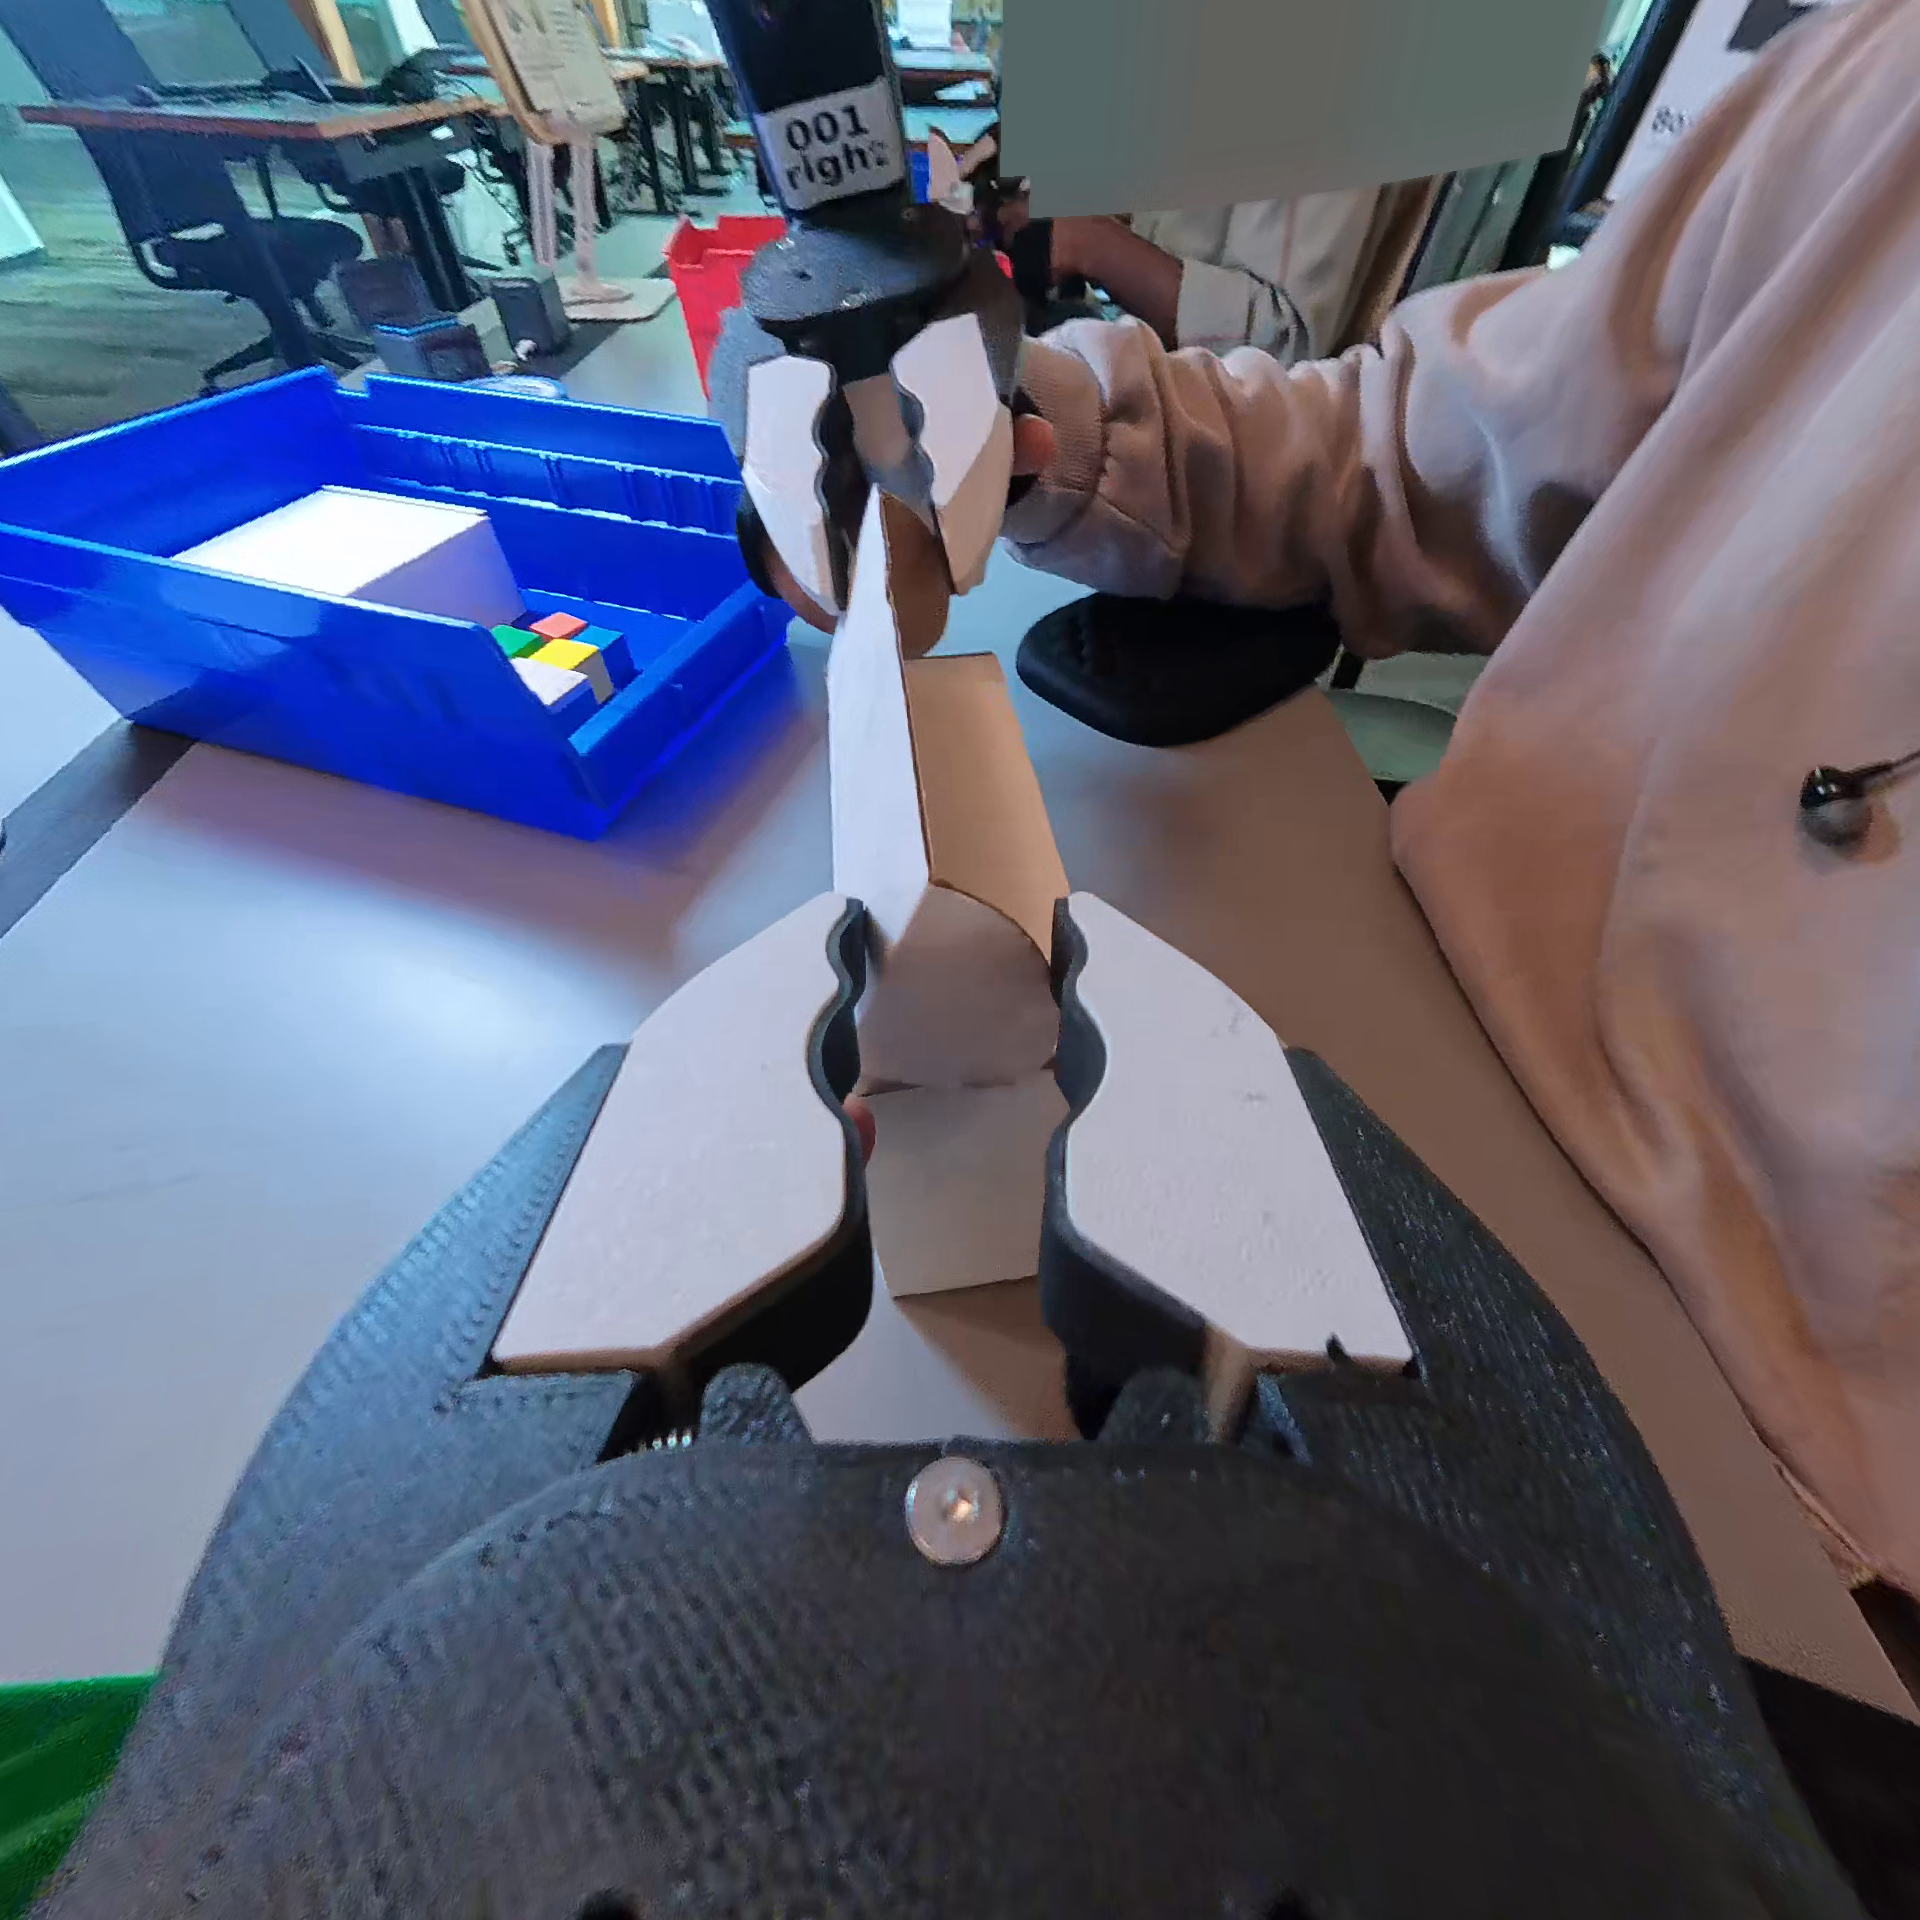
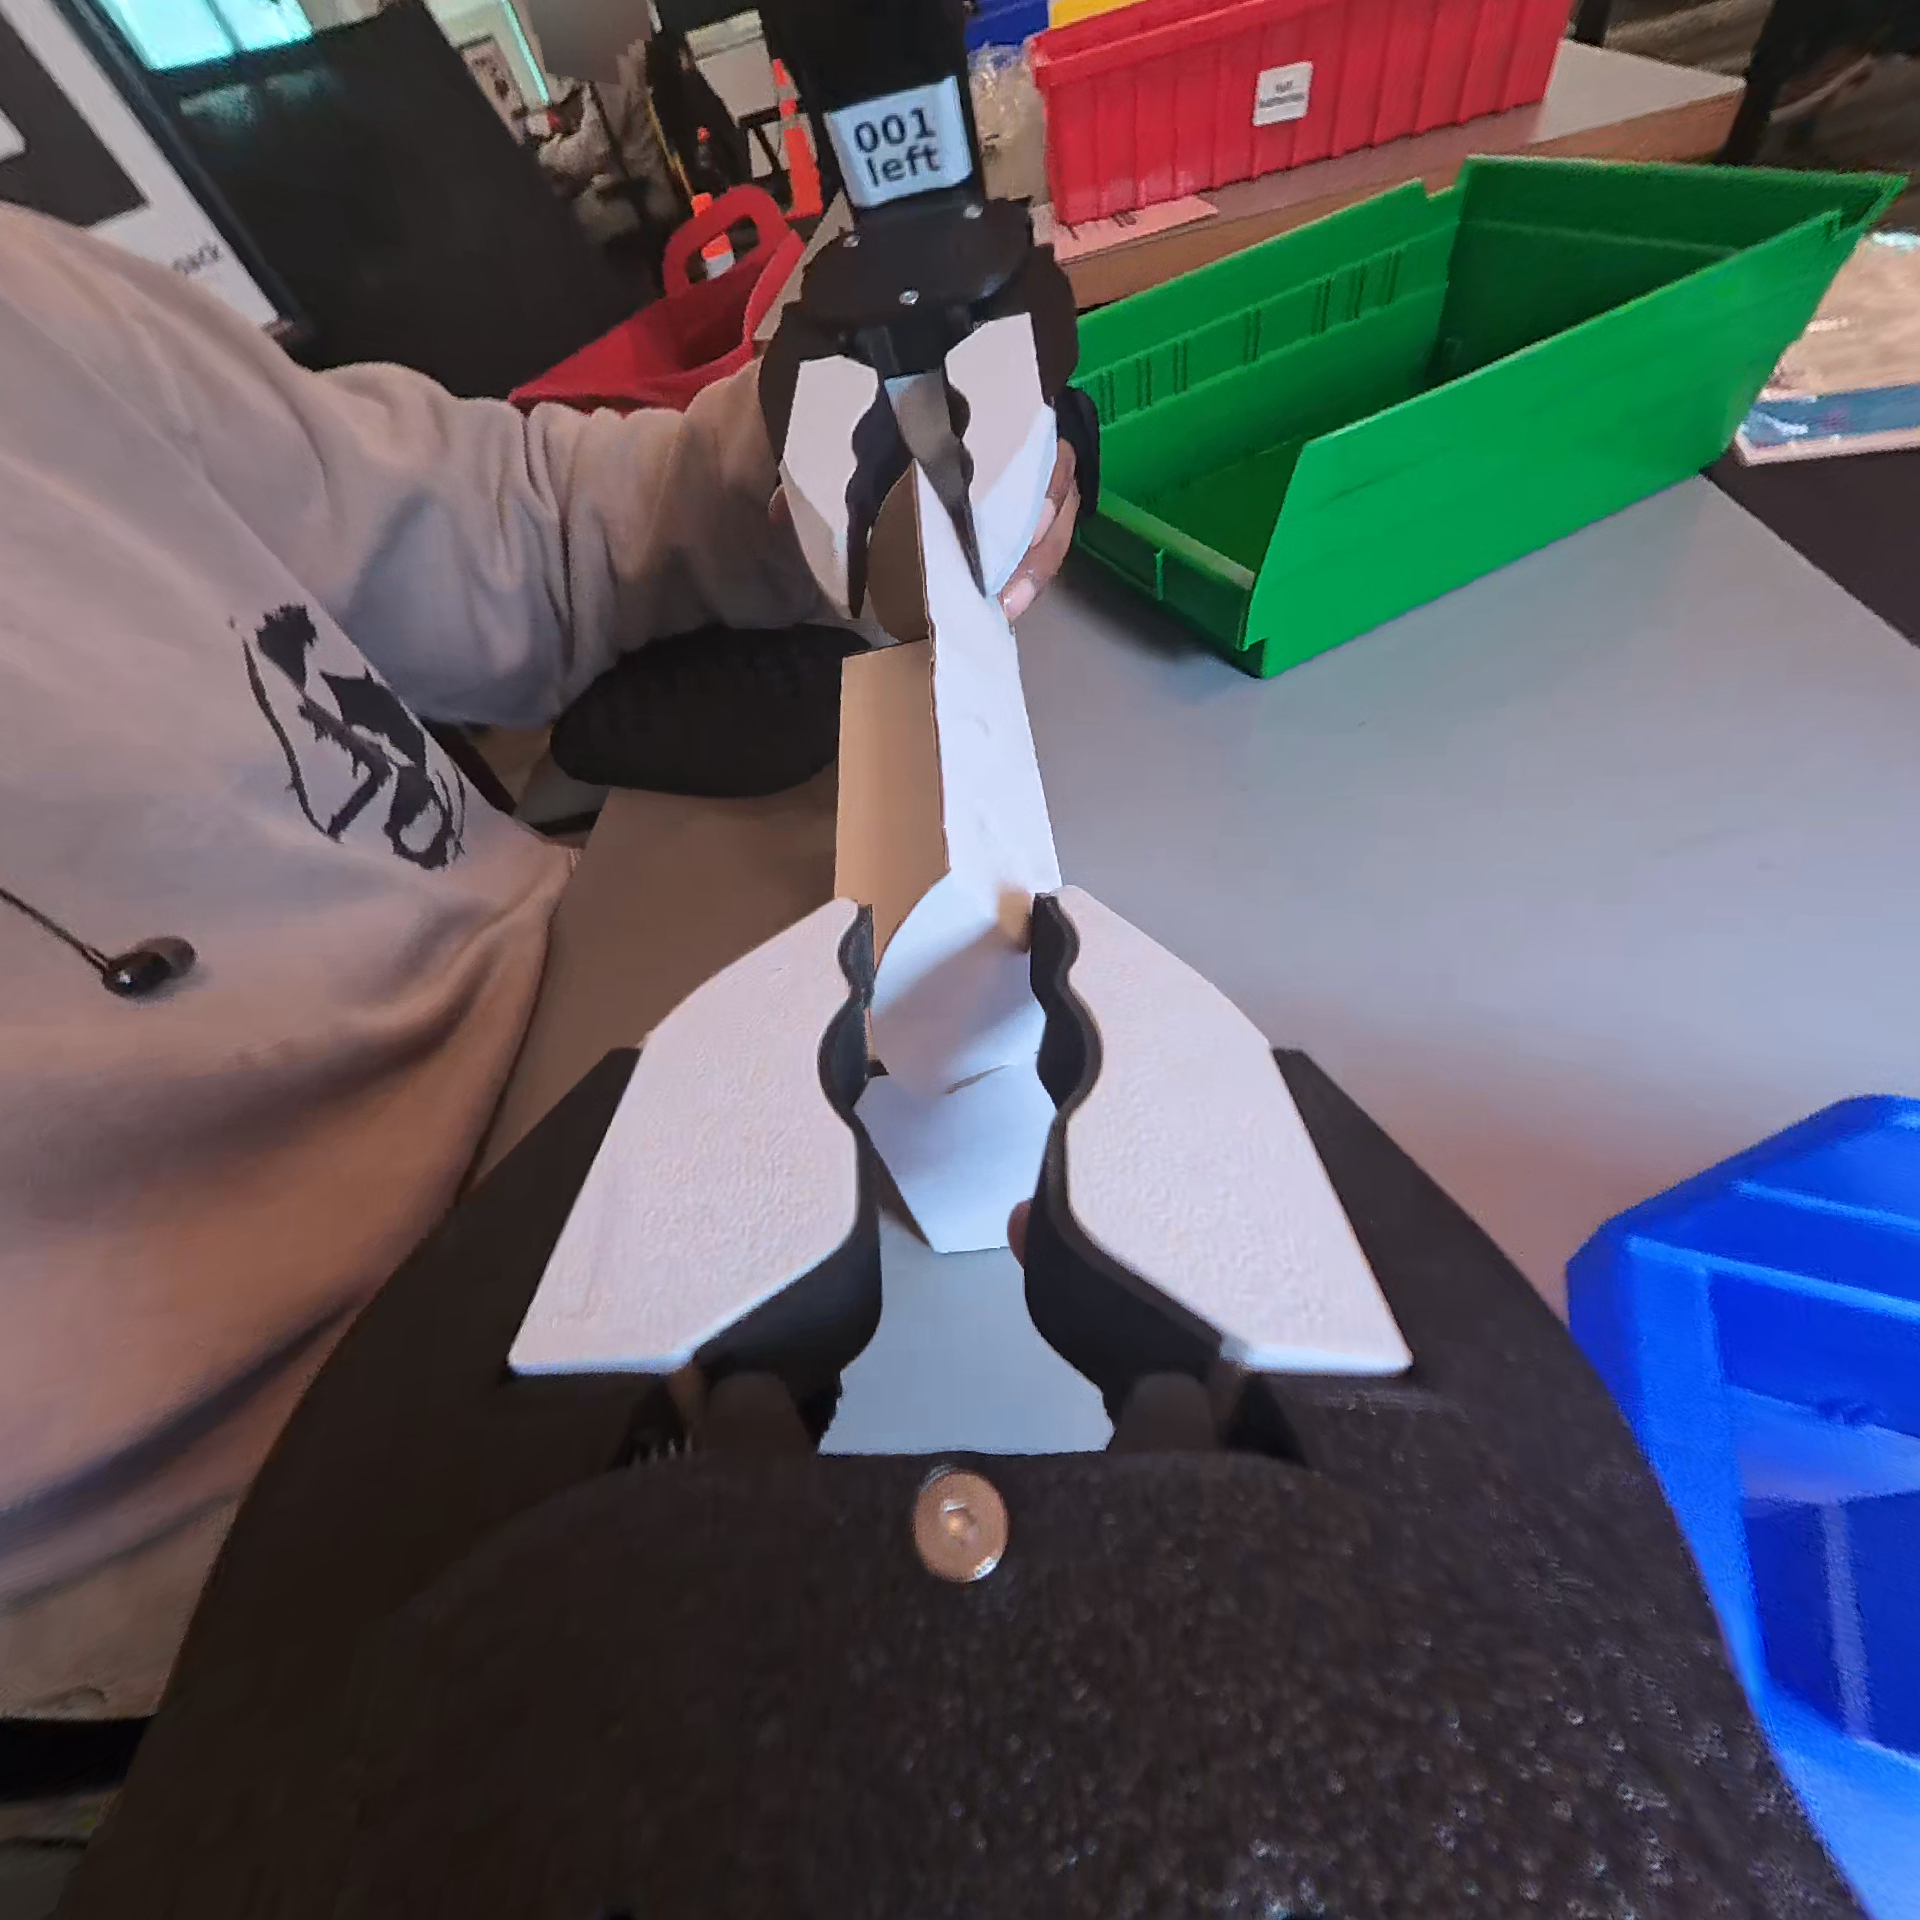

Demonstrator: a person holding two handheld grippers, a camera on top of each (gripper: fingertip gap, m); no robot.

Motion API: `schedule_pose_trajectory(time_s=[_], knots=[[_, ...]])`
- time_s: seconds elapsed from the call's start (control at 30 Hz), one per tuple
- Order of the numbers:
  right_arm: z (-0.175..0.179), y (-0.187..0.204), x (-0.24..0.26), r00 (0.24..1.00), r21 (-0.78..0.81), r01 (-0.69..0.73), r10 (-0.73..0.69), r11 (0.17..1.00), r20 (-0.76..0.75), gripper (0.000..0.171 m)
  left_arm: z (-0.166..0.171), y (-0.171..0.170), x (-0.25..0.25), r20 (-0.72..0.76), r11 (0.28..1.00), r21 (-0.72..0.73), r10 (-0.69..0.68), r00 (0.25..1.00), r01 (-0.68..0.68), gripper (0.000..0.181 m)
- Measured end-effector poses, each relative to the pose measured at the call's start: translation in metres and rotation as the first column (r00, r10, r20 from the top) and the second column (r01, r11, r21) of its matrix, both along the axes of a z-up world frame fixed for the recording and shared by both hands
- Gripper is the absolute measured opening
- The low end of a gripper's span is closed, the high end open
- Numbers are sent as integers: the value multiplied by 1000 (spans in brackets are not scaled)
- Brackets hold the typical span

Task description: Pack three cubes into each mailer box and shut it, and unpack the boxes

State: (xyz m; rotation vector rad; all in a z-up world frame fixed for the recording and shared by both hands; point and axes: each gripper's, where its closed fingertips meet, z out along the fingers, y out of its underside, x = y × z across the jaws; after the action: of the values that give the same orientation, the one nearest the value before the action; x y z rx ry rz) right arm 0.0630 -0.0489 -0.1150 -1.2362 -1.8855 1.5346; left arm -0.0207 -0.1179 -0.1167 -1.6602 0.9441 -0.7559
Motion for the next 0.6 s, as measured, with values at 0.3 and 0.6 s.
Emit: schedule_pose_trajectory(time_s=[0.3, 0.6], knots=[[4, 8, -9, 980, -257, 161, -124, 953, 153, 28, 3, 9, -5, 57, 990, -103, 100, 993, -94, 32], [5, 6, -11, 962, -294, 270, -244, 917, 125, 28, 1, 4, -3, 27, 988, -79, 134, 991, -132, 32]])
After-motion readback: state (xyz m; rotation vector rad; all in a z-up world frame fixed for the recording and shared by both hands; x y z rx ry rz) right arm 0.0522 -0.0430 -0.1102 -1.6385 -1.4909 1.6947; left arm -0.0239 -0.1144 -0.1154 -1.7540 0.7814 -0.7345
